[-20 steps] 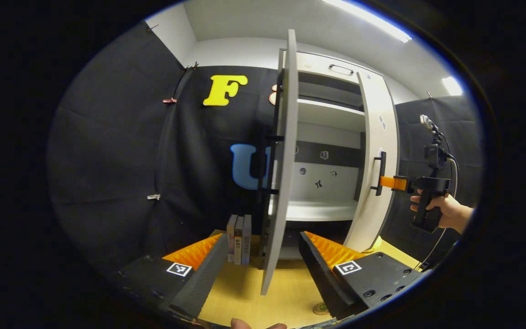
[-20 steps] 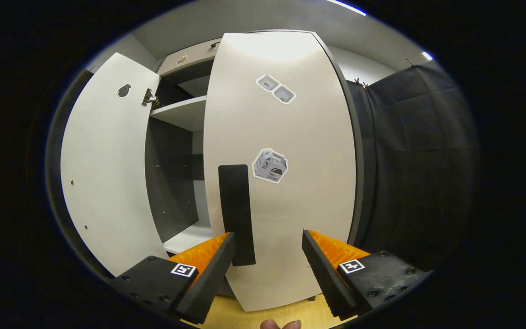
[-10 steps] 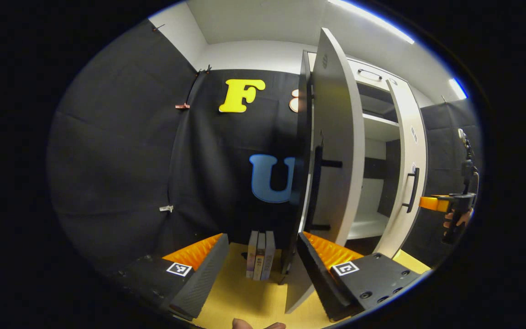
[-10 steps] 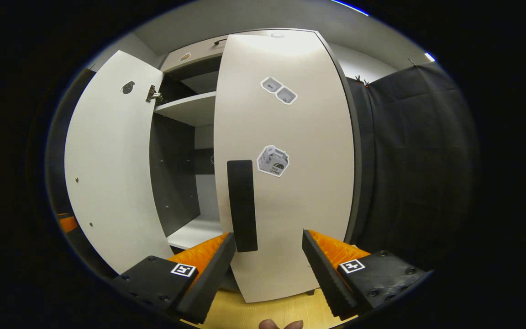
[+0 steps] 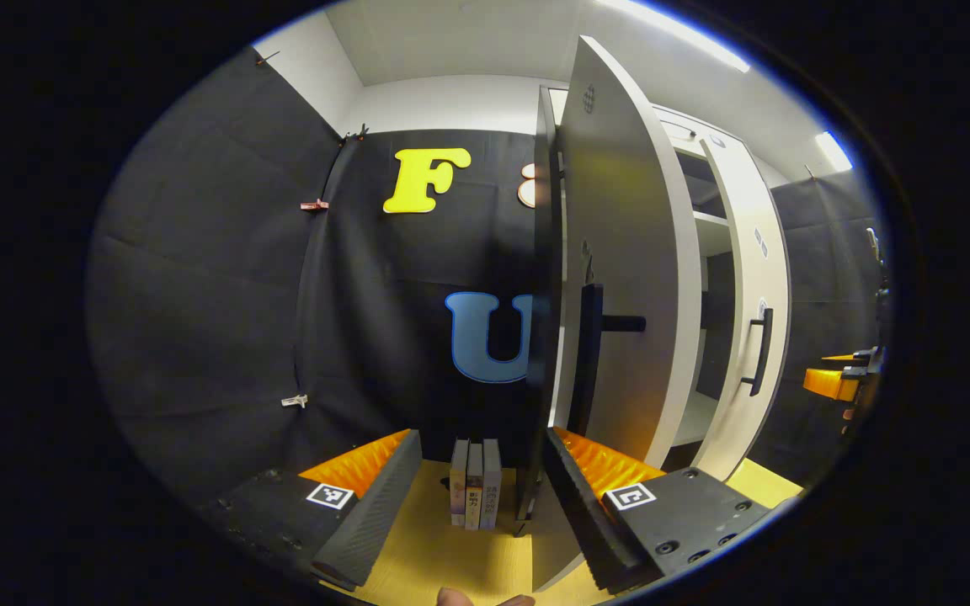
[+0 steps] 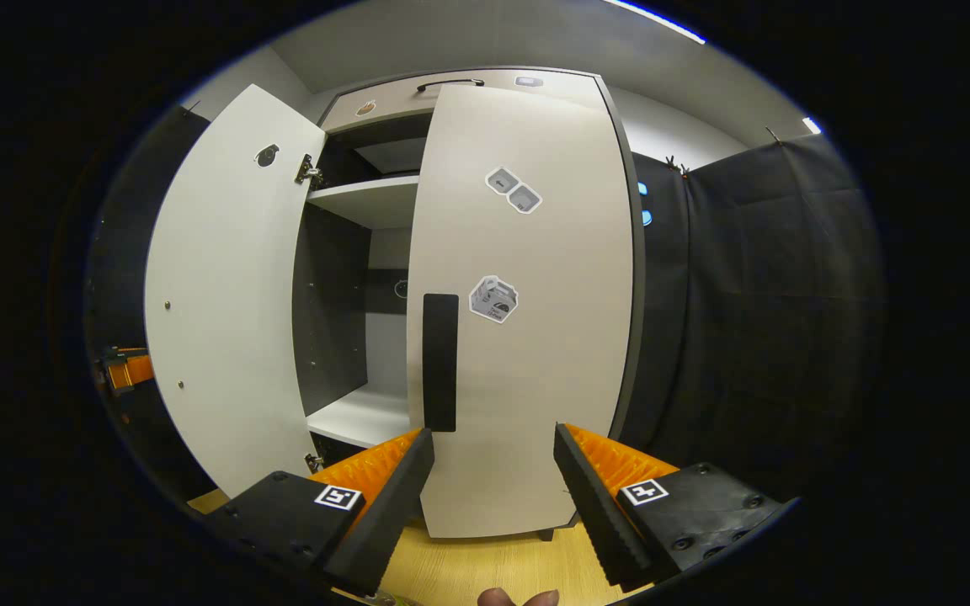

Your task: Grasp the bottle in the cabinet with the left hand and place it on the coaster, then close the right door with the right hand and the left door with the left hand.

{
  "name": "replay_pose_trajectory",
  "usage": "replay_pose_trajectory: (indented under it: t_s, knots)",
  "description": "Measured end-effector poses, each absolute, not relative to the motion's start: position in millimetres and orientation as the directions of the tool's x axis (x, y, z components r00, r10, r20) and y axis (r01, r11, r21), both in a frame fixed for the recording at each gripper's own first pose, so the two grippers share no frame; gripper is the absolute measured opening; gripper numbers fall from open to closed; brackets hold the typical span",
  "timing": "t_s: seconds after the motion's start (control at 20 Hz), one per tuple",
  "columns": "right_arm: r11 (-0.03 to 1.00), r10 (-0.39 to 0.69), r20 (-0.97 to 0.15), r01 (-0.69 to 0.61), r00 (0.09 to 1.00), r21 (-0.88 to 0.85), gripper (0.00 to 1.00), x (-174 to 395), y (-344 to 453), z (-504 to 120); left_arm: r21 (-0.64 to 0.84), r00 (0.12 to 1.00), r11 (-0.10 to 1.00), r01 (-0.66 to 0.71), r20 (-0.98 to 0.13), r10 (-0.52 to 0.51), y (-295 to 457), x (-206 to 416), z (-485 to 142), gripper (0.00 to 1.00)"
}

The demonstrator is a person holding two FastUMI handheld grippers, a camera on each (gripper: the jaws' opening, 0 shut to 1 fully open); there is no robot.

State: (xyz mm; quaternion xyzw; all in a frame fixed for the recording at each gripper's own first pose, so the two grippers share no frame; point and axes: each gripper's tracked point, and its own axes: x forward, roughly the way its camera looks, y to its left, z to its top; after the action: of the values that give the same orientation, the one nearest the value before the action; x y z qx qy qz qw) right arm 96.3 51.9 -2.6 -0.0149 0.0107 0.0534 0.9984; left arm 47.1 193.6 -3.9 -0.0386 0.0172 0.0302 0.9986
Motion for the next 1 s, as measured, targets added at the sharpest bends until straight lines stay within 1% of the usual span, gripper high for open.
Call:
replay_pose_trajectory:
  t_s: [0.3, 0.6, 0.65, 0.7, 0.8, 0.85, 0.9, 1.0]
  knots:
    - [0.994, 0.111, -0.040, -0.111, 0.993, -0.001, 0.95, 86.5, 37.8, -6.4, -0.088, 0.999, 0.996, 0.000, -0.043, -0.003, 140.8, 41.2, -1.6, 0.93]
    - [0.994, 0.107, -0.046, -0.107, 0.993, 0.005, 0.95, 76.2, 20.7, -7.1, -0.101, 0.998, 0.994, 0.045, -0.035, -0.048, 80.2, 55.5, 2.1, 0.93]
    - [0.994, 0.108, -0.042, -0.109, 0.993, -0.002, 0.96, 74.4, 19.3, -6.7, -0.100, 0.998, 0.994, 0.050, -0.036, -0.054, 71.0, 58.5, 2.3, 0.89]
    - [0.994, 0.109, -0.041, -0.109, 0.993, -0.006, 0.96, 73.0, 18.6, -6.9, -0.096, 0.998, 0.994, 0.056, -0.035, -0.060, 60.9, 63.7, 3.1, 0.94]
    - [0.993, 0.118, -0.046, -0.118, 0.992, 0.000, 0.95, 71.0, 19.8, -8.2, -0.084, 0.996, 0.994, 0.069, -0.042, -0.073, 47.7, 72.6, 4.1, 0.94]
    - [0.993, 0.122, -0.048, -0.122, 0.991, 0.003, 0.95, 69.7, 20.1, -8.3, -0.079, 0.996, 0.994, 0.075, -0.047, -0.079, 38.8, 78.4, 4.7, 0.92]
    - [0.992, 0.124, -0.049, -0.124, 0.991, 0.002, 0.95, 67.9, 19.6, -8.8, -0.079, 0.996, 0.994, 0.074, -0.046, -0.078, 26.9, 84.6, 4.3, 0.94]
    - [0.992, 0.122, -0.046, -0.123, 0.991, -0.004, 0.96, 65.6, 16.4, -8.4, -0.100, 0.995, 0.992, 0.076, -0.051, -0.081, 8.3, 94.8, 1.9, 0.94]
